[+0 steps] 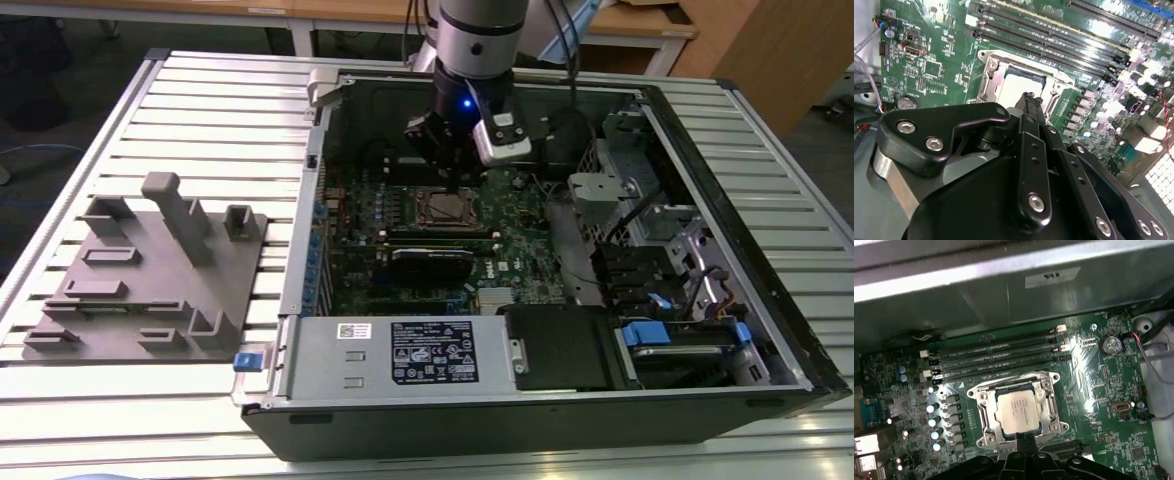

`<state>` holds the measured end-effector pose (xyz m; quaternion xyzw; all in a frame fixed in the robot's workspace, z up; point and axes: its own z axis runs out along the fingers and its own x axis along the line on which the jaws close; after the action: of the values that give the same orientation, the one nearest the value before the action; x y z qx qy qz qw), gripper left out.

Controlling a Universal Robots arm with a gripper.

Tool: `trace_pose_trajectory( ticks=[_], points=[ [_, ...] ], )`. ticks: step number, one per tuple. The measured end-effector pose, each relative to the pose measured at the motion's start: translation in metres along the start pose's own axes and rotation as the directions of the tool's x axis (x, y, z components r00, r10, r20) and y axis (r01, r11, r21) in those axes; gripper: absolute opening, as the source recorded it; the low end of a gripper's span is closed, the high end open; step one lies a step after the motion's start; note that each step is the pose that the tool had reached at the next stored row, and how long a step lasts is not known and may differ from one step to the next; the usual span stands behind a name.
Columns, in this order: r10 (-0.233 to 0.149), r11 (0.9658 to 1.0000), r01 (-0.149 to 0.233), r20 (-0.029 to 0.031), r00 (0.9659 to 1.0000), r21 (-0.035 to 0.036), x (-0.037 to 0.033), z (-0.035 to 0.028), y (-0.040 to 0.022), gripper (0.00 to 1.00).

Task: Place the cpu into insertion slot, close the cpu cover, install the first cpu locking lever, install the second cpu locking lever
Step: 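Install the second cpu locking lever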

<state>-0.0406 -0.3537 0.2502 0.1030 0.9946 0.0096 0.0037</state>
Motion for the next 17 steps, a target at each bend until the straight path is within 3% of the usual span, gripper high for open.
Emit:
trace_pose_trajectory(
  ticks=[4, 5, 7, 9, 10, 11, 17],
  points=[
    [0.000, 1.0000, 0.000, 0.0003, 1.0000, 0.0010, -0.0005, 0.0000, -0.0026, 0.10],
    [0.000, 1.0000, 0.000, 0.0012, 1.0000, 0.0049, -0.0006, 0.0001, -0.0026, 0.10],
    [-0.002, 0.9996, 0.002, 0.0056, 1.0000, 0.0274, -0.0006, 0.0000, -0.0028, 0.10],
    [-0.004, 0.9985, 0.004, 0.0112, 0.9999, 0.0546, -0.0006, 0.0001, -0.0028, 0.10],
    [-0.006, 0.9979, 0.005, 0.0135, 0.9999, 0.0652, -0.0006, 0.0002, -0.0029, 0.10],
    [-0.008, 0.9975, 0.007, 0.0147, 0.9999, 0.0707, -0.0007, 0.0003, -0.0031, 0.10],
    [-0.022, 0.9971, 0.021, 0.0152, 0.9996, 0.0731, 0.0006, 0.0009, -0.0067, 0.10]
  ],
)
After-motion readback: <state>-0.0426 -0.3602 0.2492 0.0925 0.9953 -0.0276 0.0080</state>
